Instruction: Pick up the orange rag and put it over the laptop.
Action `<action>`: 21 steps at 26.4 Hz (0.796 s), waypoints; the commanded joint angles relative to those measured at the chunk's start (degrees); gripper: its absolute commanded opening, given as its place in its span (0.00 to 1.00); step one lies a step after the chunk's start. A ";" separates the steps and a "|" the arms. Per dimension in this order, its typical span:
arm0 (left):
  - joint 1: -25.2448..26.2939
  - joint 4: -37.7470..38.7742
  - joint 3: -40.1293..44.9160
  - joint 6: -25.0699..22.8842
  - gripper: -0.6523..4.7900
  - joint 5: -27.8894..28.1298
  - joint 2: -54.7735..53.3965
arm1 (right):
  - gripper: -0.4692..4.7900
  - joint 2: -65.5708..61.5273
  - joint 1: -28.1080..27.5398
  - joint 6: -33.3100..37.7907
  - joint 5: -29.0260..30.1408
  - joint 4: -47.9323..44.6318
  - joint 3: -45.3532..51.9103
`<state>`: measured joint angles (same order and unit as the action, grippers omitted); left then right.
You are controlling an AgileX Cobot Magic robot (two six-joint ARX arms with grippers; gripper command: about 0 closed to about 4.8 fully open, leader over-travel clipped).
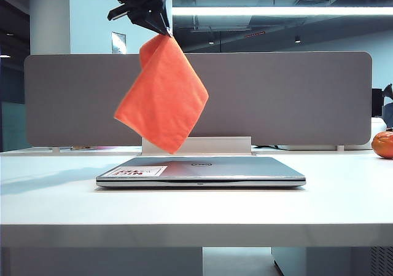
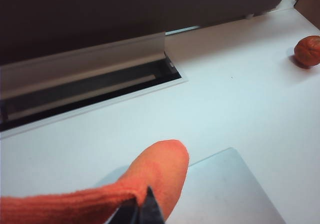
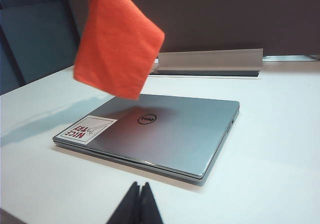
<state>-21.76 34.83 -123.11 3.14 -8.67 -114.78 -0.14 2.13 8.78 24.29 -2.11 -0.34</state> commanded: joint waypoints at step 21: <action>-11.04 18.40 -0.02 -0.59 0.40 -2.93 -14.21 | 0.08 0.11 0.00 0.44 0.28 -0.96 0.20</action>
<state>-32.67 52.69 -123.07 2.55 -11.77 -129.14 -0.14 2.13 9.04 24.47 -2.20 -0.34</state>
